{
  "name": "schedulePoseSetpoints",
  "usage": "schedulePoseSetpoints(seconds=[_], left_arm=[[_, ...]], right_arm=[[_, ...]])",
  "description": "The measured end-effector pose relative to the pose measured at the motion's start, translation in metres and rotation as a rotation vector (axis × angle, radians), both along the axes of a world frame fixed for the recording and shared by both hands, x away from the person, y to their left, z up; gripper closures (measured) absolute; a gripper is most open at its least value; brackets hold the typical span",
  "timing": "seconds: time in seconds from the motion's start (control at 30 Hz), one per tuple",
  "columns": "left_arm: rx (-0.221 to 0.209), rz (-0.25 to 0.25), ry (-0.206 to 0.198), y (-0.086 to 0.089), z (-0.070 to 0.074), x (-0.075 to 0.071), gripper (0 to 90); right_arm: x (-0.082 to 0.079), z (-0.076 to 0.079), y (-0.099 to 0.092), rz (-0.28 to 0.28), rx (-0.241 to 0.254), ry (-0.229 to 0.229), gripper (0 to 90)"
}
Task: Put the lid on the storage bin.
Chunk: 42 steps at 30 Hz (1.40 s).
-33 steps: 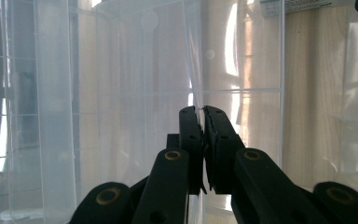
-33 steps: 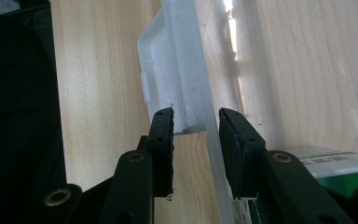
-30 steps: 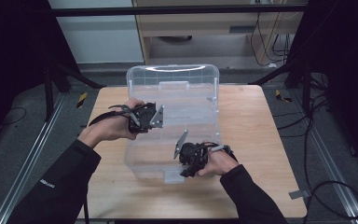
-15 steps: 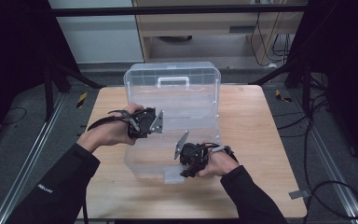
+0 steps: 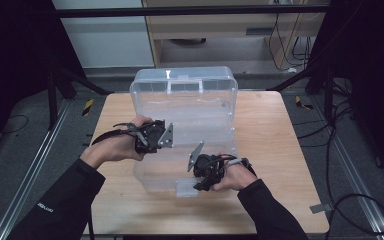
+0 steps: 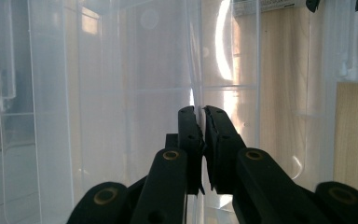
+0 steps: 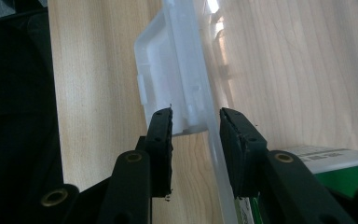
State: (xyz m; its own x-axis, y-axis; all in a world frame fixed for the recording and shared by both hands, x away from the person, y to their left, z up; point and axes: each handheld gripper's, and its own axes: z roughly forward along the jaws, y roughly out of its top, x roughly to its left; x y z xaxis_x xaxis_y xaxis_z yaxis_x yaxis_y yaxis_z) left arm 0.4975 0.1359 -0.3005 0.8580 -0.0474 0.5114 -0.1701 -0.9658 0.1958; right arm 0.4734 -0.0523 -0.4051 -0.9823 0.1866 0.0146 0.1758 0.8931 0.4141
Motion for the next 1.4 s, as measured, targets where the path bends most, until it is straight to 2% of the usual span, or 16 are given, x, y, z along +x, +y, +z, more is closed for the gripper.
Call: schedulePoseSetpoints(seconds=[0.23, 0.33, 0.53, 0.7, 0.83, 0.87, 0.93, 1.1, 1.27, 1.4], left_arm=[[0.002, 0.002, 0.026, -0.001, -0.001, -0.003, 84.9], [-0.002, -0.012, 0.018, -0.001, -0.002, -0.004, 84.9], [0.006, -0.009, 0.035, -0.001, -0.004, -0.008, 84.5], [-0.003, -0.018, 0.048, 0.001, -0.005, -0.008, 84.4], [-0.006, -0.023, 0.041, -0.001, -0.006, -0.008, 84.4], [0.006, -0.014, 0.048, -0.001, -0.005, -0.009, 84.4], [0.001, -0.007, 0.064, -0.001, -0.006, -0.01, 84.3], [0.001, -0.011, 0.069, -0.001, -0.006, -0.01, 84.2], [-0.001, -0.015, 0.063, 0.0, -0.006, -0.009, 83.9], [-0.004, -0.014, 0.065, -0.001, -0.006, -0.009, 83.9]], right_arm=[[-0.004, 0.0, -0.002, -0.008, 0.007, -0.016, 64.6], [-0.005, 0.0, -0.002, -0.016, 0.01, -0.019, 64.5], [-0.005, 0.0, -0.002, -0.016, 0.012, -0.027, 64.3], [-0.007, 0.002, -0.006, -0.033, 0.044, -0.052, 62.0], [-0.008, 0.01, -0.016, -0.079, 0.103, -0.071, 59.8], [-0.008, 0.012, -0.02, -0.084, 0.118, -0.074, 59.6], [-0.01, 0.016, -0.028, -0.12, 0.167, -0.093, 60.1], [-0.012, 0.026, -0.052, -0.23, 0.302, -0.124, 61.9], [-0.015, 0.028, -0.071, -0.284, 0.366, -0.131, 66.3], [-0.018, 0.028, -0.085, -0.326, 0.417, -0.145, 74.4]])
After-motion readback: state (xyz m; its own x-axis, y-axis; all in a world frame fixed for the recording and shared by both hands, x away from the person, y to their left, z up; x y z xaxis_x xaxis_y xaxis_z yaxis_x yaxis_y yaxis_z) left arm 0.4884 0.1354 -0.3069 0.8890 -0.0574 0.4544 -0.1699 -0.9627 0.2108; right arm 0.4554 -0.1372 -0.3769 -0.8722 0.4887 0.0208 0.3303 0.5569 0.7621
